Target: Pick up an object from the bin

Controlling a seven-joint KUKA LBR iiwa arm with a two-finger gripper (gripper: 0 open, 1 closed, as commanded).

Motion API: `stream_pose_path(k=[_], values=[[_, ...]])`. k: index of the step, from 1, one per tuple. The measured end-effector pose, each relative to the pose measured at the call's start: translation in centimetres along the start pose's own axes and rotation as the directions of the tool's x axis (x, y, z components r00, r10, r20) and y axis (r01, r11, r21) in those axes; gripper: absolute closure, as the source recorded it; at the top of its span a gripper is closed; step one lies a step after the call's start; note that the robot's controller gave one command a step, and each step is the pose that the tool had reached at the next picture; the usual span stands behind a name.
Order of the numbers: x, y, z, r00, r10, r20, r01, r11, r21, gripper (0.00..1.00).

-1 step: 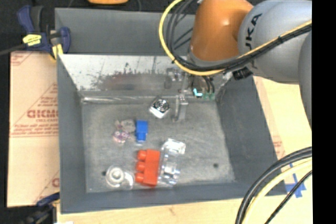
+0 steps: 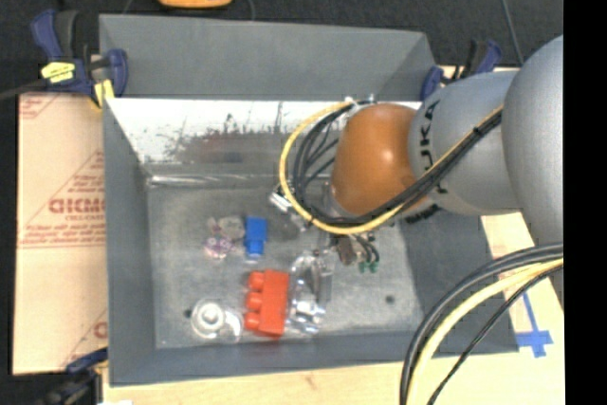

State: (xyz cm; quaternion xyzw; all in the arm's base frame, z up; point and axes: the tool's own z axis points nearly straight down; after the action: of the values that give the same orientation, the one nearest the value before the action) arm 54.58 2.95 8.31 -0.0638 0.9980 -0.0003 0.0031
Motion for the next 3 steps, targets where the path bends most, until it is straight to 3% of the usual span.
stream_pose_path(k=[1,2,3], values=[[0.7,-2.2,0.5,0.936,-0.351,0.007,0.351,0.936,-0.005,0.00],[0.1,-2.5,-0.1,0.937,-0.347,0.025,0.347,0.938,0.008,1.00],[-0.1,-1.5,-22.0,0.949,-0.316,0.007,0.316,0.949,0.003,1.00]])
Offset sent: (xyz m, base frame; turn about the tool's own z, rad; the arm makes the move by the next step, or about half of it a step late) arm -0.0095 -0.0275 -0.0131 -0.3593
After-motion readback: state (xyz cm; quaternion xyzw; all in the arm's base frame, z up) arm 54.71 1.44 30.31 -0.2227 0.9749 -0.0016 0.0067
